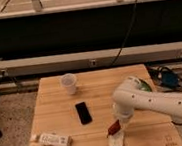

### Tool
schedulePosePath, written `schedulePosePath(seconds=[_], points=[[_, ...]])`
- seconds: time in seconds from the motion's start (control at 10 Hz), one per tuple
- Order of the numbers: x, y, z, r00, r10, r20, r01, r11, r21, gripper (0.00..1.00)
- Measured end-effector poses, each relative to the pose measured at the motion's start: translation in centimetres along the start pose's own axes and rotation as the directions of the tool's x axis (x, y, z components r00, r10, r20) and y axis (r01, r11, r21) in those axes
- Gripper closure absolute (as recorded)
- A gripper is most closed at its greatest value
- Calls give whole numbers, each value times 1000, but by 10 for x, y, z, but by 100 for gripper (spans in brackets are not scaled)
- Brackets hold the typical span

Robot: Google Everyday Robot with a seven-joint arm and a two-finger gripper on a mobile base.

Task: Place the pepper on the white sponge

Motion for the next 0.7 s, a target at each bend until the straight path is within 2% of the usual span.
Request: schedulePosePath(seconds=[0.2, 0.3, 0.5, 0.7], points=[[0, 0, 2, 1000, 1, -1, -1, 1000, 2, 100], [0, 0, 3, 1000, 3, -1, -3, 1000, 3, 97], [-1, 1, 4, 1000, 6, 0, -6, 1000, 4, 78], [-1, 1, 5, 1000, 10, 1, -10, 1000, 6, 75]])
